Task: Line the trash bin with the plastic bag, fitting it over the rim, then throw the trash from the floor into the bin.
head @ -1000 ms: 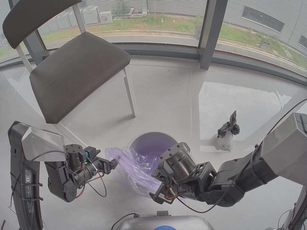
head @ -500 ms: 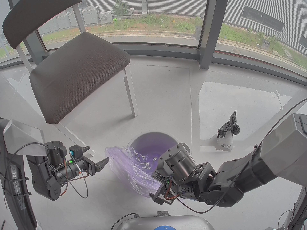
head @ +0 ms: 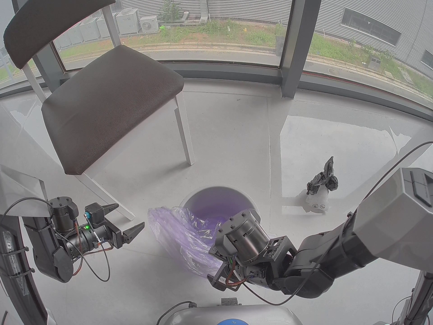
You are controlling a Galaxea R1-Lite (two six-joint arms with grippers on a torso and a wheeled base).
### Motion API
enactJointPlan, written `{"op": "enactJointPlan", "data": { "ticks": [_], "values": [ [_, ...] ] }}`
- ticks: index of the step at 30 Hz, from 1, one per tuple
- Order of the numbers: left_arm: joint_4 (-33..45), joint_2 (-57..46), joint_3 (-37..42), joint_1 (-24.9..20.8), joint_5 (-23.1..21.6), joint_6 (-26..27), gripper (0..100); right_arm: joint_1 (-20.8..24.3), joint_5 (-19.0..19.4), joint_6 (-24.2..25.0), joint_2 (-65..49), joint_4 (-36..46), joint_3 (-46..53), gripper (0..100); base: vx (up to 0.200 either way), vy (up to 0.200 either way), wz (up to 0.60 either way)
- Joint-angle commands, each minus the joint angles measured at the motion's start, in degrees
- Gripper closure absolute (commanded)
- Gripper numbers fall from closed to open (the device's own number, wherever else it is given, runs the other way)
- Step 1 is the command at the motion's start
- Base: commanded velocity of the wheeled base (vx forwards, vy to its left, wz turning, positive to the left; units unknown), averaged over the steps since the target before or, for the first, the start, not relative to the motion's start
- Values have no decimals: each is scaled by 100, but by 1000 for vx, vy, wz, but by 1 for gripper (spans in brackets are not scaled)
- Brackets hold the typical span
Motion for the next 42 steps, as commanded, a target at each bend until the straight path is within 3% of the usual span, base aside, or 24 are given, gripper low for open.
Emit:
{"op": "enactJointPlan", "data": {
  "ticks": [1,42],
  "values": [
    [-93,-147,21,-48,-3,-30,0,15,-52,-15,304,-107,-31,0,0,0,0],
    [-102,-112,30,-127,-11,-30,0,-213,-131,-24,743,-116,-391,0,0,0,0]
  ]
}}
